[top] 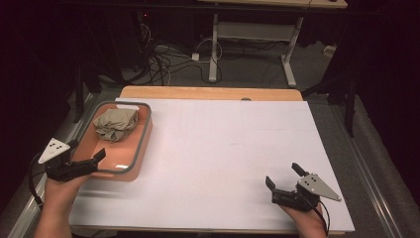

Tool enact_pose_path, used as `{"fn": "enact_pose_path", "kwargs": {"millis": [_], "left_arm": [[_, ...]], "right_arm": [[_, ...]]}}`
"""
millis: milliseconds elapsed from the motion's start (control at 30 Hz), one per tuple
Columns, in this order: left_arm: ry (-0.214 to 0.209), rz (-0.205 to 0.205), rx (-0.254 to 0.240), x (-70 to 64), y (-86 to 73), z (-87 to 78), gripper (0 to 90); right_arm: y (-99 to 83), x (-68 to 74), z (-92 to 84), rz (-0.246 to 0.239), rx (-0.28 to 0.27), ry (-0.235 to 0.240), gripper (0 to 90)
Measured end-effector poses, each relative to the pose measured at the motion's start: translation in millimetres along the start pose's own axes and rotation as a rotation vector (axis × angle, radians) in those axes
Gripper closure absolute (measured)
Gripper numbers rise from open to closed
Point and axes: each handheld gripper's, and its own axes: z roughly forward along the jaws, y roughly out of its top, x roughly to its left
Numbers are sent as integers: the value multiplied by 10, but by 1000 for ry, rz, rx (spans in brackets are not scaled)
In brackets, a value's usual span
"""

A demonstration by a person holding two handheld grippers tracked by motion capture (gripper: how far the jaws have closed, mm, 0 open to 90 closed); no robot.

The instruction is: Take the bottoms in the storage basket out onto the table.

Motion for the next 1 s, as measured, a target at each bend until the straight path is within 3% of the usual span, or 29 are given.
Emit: {"fn": "enact_pose_path", "kwargs": {"millis": [267,433,633,767,1000], "left_arm": [[-33,-6,-32,-112,67,29,0],[-39,-7,-51,-196,191,66,0],[-63,26,-55,-296,397,185,0],[-62,6,-39,-267,535,323,0],[-23,-3,27,-89,735,633,0]], "right_arm": [[31,63,38,-18,11,17,3],[88,75,11,-50,23,33,3],[58,90,-70,-52,13,37,3],[52,84,-104,-45,6,39,3],[35,57,-118,-34,5,35,3]]}}
